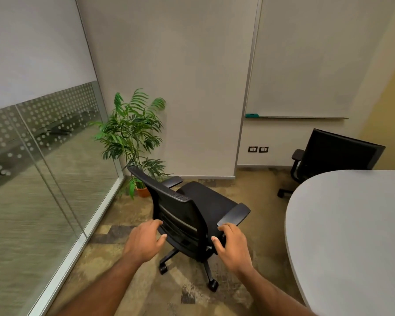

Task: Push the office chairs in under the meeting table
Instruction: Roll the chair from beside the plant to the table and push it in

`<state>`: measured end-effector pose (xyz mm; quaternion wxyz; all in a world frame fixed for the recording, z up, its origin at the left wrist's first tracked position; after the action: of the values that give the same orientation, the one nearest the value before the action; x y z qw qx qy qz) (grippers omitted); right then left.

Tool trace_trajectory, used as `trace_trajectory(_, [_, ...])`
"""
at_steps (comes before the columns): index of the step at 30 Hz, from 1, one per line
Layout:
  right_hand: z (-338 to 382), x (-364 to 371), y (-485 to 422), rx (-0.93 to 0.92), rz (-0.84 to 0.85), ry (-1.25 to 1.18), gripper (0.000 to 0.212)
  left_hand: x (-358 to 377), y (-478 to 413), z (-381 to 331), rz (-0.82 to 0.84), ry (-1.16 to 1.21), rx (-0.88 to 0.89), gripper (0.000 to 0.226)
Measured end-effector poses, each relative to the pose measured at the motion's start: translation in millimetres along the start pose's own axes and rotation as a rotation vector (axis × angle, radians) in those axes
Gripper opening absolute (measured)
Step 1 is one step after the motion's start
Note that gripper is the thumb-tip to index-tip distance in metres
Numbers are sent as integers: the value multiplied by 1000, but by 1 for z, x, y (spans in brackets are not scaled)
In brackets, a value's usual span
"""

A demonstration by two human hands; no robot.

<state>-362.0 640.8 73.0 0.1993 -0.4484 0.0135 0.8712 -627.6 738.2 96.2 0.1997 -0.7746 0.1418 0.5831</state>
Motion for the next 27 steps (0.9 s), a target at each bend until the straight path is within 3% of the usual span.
trace_trajectory(12, [6, 74, -145, 188, 180, -93, 53, 9, -153, 71, 55, 11, -24, 57])
trace_trajectory(20, [25, 111, -202, 211, 293, -73, 56, 21, -222, 107, 110, -34, -7, 64])
trace_trajectory(27, [50, 155, -234, 286, 547, -124, 65, 45, -280, 162, 343, -58, -37, 91])
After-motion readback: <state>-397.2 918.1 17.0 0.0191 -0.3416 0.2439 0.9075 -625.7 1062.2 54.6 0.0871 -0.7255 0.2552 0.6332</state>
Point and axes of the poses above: each hand's wrist, its own y-axis away from the middle knuckle, its own x-axis out of the palm, z = x × y, the point moved 3 cm from there along -y, towards the middle knuckle, and after that the axes turned 7 degrees about x, right-handed, at the moved point
